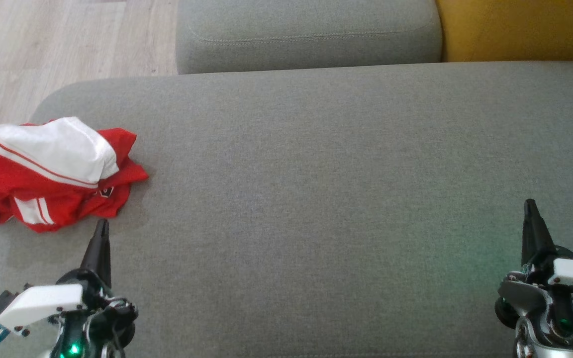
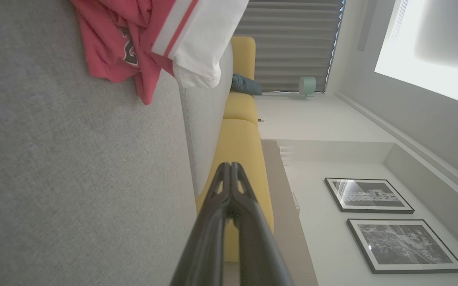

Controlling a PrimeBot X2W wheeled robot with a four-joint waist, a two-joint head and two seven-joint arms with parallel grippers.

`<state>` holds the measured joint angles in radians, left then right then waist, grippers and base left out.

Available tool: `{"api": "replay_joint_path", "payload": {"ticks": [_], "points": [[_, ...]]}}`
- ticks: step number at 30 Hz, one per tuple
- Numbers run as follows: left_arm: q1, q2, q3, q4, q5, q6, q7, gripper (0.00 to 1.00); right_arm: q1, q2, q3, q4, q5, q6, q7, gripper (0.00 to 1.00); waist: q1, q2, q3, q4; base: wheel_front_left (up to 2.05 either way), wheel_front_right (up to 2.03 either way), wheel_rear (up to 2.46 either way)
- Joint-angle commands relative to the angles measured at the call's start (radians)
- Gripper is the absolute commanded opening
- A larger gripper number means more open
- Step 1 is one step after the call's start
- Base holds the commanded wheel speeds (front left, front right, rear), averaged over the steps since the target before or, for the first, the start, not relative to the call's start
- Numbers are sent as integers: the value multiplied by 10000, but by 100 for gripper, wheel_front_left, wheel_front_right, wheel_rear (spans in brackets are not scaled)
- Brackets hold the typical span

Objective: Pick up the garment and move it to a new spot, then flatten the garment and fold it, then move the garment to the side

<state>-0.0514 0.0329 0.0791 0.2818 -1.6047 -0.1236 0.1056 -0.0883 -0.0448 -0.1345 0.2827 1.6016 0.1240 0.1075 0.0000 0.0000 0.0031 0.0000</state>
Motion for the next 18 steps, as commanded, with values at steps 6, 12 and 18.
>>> {"api": "replay_joint_path", "payload": {"ticks": [6, 12, 18], "points": [[-565, 173, 343, -369, -43, -71, 73, 0, -196, -54, 211, -380, 74, 67, 54, 0, 0, 0, 0, 0, 0, 0, 0], [-565, 173, 343, -369, -43, -71, 73, 0, -196, -54, 211, -380, 74, 67, 54, 0, 0, 0, 0, 0, 0, 0, 0], [-565, 173, 343, -369, -43, -71, 73, 0, -196, -54, 211, -380, 74, 67, 54, 0, 0, 0, 0, 0, 0, 0, 0]]}}
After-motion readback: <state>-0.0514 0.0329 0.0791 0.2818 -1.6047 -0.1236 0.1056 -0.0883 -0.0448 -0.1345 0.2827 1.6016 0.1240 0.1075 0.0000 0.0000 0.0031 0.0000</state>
